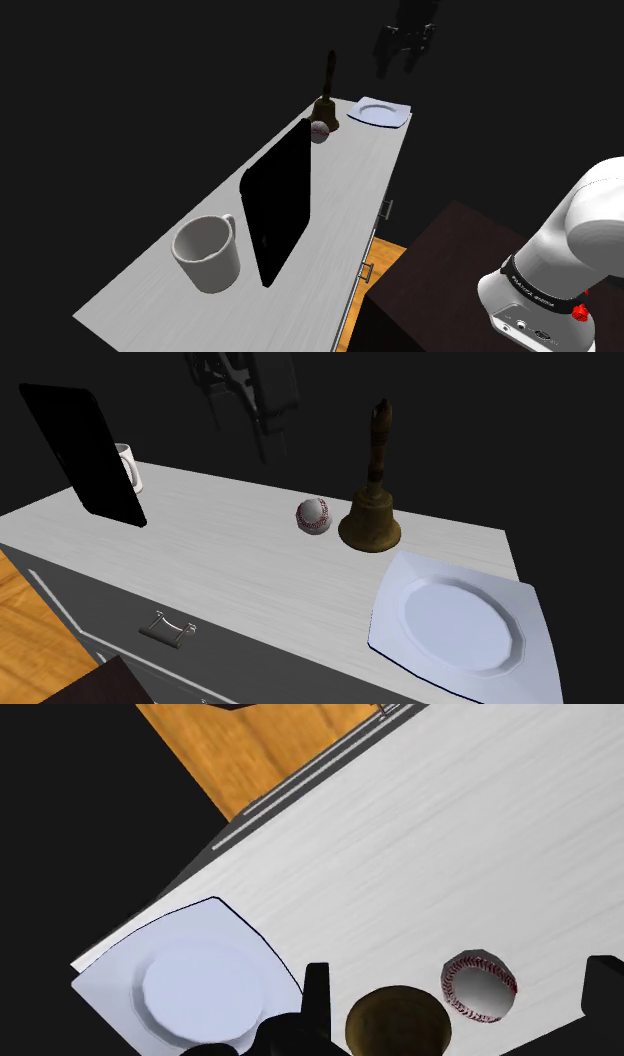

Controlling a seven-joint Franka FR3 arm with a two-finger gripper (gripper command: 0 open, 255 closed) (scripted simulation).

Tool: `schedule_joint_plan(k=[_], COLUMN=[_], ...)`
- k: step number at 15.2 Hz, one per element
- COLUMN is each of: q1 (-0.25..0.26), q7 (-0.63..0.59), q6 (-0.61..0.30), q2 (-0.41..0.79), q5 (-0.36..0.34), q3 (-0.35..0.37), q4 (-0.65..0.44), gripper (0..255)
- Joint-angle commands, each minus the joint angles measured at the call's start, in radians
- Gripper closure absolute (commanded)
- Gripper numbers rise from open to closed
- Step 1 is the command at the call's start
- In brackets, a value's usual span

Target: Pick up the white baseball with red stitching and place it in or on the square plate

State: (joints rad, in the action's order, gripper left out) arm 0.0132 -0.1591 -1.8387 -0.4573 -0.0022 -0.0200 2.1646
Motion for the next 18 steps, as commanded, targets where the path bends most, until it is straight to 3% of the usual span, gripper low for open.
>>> schedule_joint_plan(k=[1,10,18], q1=[0.008,0.037,0.062], q7=[-0.004,-0.012,-0.020], q6=[-0.024,-0.074,-0.051], q2=[0.081,0.434,0.751], q5=[0.007,0.030,0.037], q3=[0.008,0.035,0.058], q4=[-0.035,-0.247,-0.508], gripper=[0,0,0])
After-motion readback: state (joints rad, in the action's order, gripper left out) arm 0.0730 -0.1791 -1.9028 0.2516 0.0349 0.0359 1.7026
